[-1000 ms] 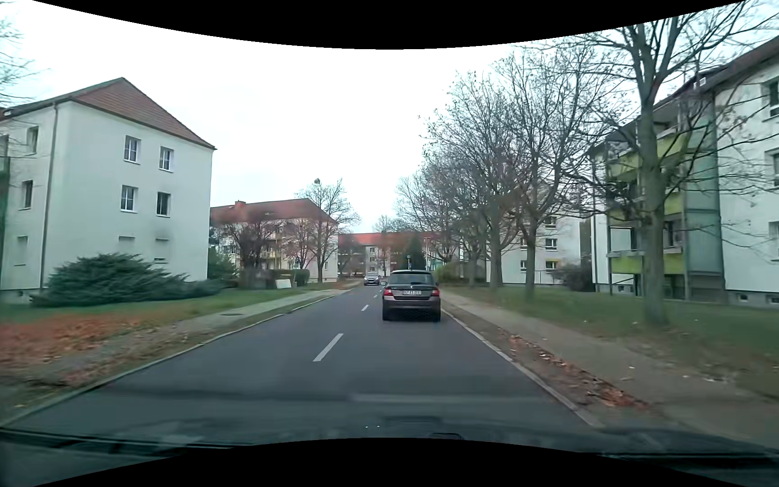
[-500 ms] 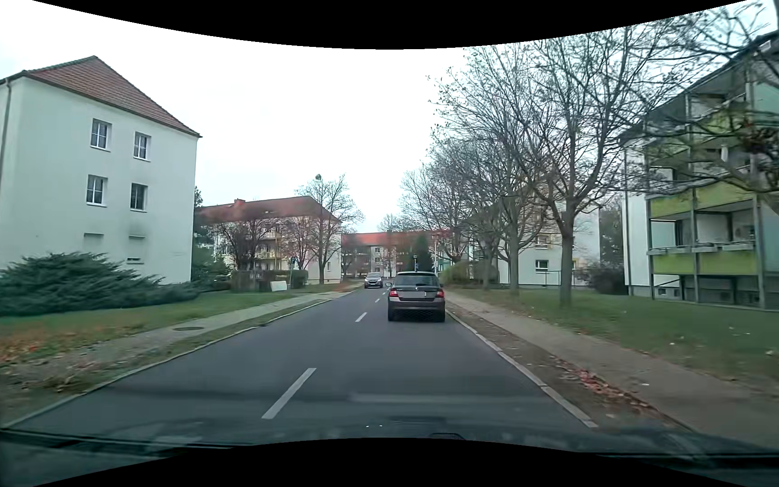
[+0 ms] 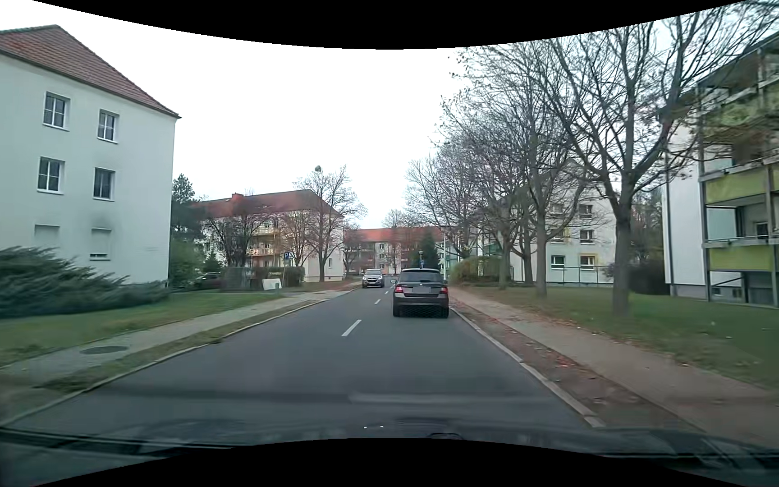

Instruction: Follow the waypoints while adhering to traffic rules and regulations

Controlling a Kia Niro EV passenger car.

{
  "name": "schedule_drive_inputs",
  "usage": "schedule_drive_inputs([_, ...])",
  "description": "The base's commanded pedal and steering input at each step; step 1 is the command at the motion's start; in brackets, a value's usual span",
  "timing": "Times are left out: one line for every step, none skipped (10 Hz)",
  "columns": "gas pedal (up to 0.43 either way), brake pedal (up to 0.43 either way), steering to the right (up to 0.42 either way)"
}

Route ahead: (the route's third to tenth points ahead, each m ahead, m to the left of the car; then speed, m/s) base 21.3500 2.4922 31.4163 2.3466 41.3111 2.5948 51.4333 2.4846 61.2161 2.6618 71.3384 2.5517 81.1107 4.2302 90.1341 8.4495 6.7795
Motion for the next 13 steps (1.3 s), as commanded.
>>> schedule_drive_inputs([0.15, 0.0, -0.007])
schedule_drive_inputs([0.15, 0.0, -0.006])
schedule_drive_inputs([0.15, 0.0, -0.005])
schedule_drive_inputs([0.157, 0.0, -0.003])
schedule_drive_inputs([0.157, 0.0, -0.001])
schedule_drive_inputs([0.169, 0.0, 0.001])
schedule_drive_inputs([0.177, 0.0, 0.001])
schedule_drive_inputs([0.177, 0.0, 0.001])
schedule_drive_inputs([0.177, 0.0, 0.001])
schedule_drive_inputs([0.177, 0.0, 0.001])
schedule_drive_inputs([0.177, 0.0, 0.001])
schedule_drive_inputs([0.177, 0.0, 0.001])
schedule_drive_inputs([0.177, 0.0, 0.001])
